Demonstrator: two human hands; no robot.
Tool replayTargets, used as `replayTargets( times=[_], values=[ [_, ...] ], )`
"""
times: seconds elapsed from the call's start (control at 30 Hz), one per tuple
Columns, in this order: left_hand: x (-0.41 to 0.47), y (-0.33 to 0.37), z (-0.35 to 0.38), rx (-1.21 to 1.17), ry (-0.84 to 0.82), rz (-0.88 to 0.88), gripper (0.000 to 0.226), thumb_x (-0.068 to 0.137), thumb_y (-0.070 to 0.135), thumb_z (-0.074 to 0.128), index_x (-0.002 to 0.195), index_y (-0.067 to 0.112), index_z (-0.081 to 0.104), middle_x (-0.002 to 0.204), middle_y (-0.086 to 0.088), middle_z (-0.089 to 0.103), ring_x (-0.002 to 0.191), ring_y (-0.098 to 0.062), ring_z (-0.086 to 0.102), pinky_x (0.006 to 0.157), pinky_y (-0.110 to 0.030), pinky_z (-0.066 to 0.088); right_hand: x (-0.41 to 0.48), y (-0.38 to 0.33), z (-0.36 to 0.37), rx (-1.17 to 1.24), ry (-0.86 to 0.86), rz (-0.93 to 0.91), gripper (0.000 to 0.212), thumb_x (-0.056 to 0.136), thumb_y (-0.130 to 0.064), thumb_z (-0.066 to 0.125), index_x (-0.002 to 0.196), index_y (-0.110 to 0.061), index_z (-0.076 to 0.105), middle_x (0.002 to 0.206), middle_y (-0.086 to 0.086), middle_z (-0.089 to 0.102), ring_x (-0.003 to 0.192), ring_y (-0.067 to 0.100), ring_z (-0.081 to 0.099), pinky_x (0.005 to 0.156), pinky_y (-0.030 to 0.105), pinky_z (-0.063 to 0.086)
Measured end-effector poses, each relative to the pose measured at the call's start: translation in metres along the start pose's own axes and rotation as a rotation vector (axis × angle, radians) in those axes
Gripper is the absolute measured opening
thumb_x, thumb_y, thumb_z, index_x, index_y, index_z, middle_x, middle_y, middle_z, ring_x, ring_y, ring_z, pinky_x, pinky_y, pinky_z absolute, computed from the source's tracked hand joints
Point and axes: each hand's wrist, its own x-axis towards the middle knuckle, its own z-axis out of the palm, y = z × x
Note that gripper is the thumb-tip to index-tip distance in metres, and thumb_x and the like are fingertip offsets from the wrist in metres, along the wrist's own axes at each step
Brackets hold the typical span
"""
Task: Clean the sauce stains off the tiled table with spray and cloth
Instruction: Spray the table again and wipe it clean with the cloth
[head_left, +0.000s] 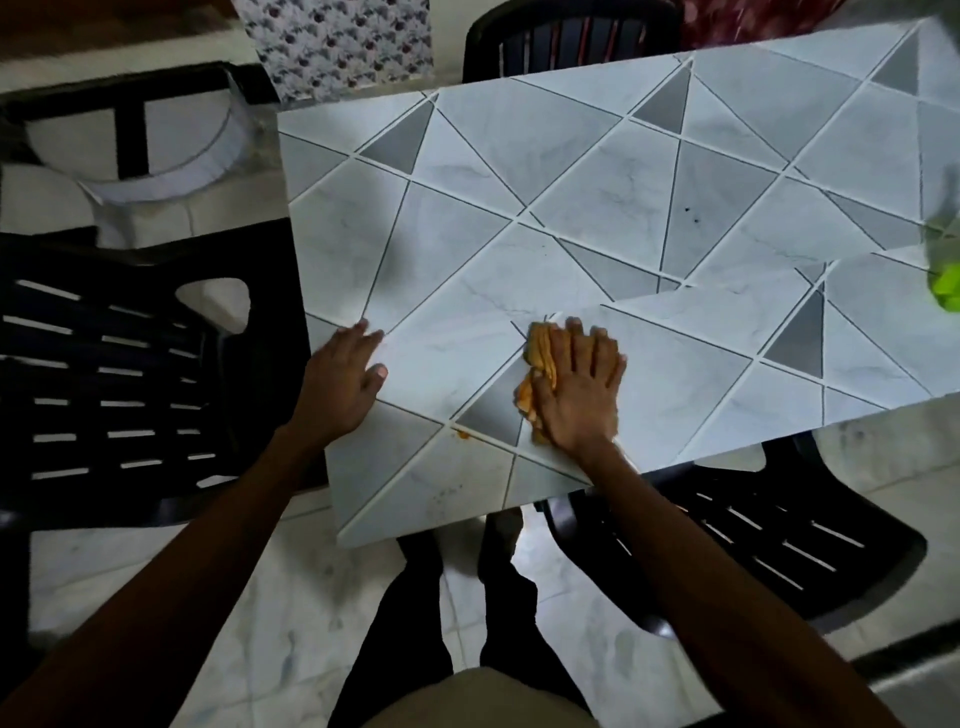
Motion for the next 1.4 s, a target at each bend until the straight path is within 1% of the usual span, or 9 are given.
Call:
replayTargets(
  times=[0.27,0.43,0.53,0.7,0.83,0.97,1.1,1.27,1.4],
  values=[
    [-0.011,-0.024,-0.002,0.015,0.002,0.064,0.05,0.096,0.037,0.039,0.145,0.024,0.045,0.156,-0.001,0.037,0.144,-0.026,0.034,0.111,-0.044,0.035,-0.113,-0.086,0.03,-0.01,-0.1,-0.635,0.063,0.101,-0.044,0.044,0.16,-0.036,0.022,0.17,0.0,0.013,0.156,0.036,0.006,0.122,0.064,0.01],
    [-0.013,-0.025,-0.004,-0.054,-0.026,0.078,0.056,0.096,0.038,0.028,0.146,0.02,0.046,0.158,-0.001,0.035,0.146,-0.024,0.03,0.115,-0.04,0.029,-0.079,-0.022,0.011,-0.007,-0.082,-0.104,0.064,0.1,-0.053,0.028,0.16,-0.036,0.019,0.17,-0.004,0.01,0.156,0.031,0.006,0.119,0.066,0.013],
    [-0.011,-0.033,-0.011,-0.156,-0.028,0.098,0.053,0.098,0.03,0.032,0.146,0.011,0.045,0.157,-0.005,0.036,0.146,-0.024,0.031,0.119,-0.036,0.024,-0.02,-0.072,0.015,0.048,-0.049,0.085,0.069,0.1,-0.056,0.026,0.162,-0.03,0.011,0.171,-0.001,0.003,0.156,0.036,-0.002,0.121,0.065,0.002],
    [-0.007,-0.055,-0.036,-0.304,-0.057,0.045,0.042,0.104,0.017,0.042,0.146,0.012,0.046,0.153,-0.005,0.043,0.142,-0.018,0.037,0.116,-0.018,0.019,-0.063,-0.19,0.045,-0.082,-0.076,-0.438,0.078,0.096,-0.051,0.047,0.162,-0.029,0.013,0.171,0.004,0.006,0.156,0.039,-0.003,0.122,0.064,0.006],
    [-0.011,-0.073,-0.039,-0.147,-0.038,0.19,0.042,0.096,0.015,0.057,0.138,0.01,0.055,0.151,-0.003,0.046,0.14,-0.023,0.041,0.117,-0.029,0.027,-0.121,-0.153,0.046,-0.108,-0.124,-0.701,0.068,0.099,-0.047,0.046,0.161,-0.035,0.02,0.171,-0.003,0.007,0.157,0.034,0.001,0.122,0.065,0.006],
    [-0.033,-0.074,-0.028,-0.144,-0.003,0.155,0.048,0.094,0.011,0.056,0.141,0.009,0.051,0.156,-0.003,0.039,0.144,-0.023,0.034,0.118,-0.037,0.029,-0.088,-0.105,0.034,-0.092,-0.121,-0.414,0.065,0.097,-0.051,0.041,0.158,-0.036,0.027,0.17,-0.006,0.013,0.157,0.029,0.006,0.117,0.068,0.017],
    [-0.054,-0.084,-0.022,-0.203,-0.006,0.19,0.058,0.082,-0.013,0.047,0.138,0.003,0.054,0.153,-0.011,0.042,0.143,-0.033,0.036,0.113,-0.046,0.038,-0.031,-0.173,0.039,-0.018,-0.016,-0.053,0.069,0.1,-0.057,0.029,0.162,-0.032,0.012,0.171,-0.001,0.004,0.157,0.033,-0.002,0.122,0.064,0.0],
    [-0.063,-0.098,-0.03,-0.352,-0.022,0.099,0.067,0.077,-0.001,0.028,0.139,0.003,0.053,0.15,-0.01,0.046,0.144,-0.026,0.032,0.119,-0.038,0.029,-0.1,-0.221,0.066,-0.062,-0.059,-0.518,0.07,0.096,-0.051,0.045,0.16,-0.03,0.026,0.17,0.002,0.013,0.156,0.038,0.004,0.119,0.065,0.014],
    [-0.057,-0.095,-0.029,-0.362,0.007,0.095,0.051,0.092,-0.01,0.044,0.139,0.007,0.054,0.149,-0.005,0.047,0.144,-0.022,0.034,0.12,-0.033,0.027,-0.15,-0.177,0.067,-0.117,-0.086,-0.748,0.068,0.098,-0.05,0.047,0.16,-0.031,0.025,0.17,0.003,0.015,0.156,0.036,0.008,0.12,0.066,0.014]
  ],
)
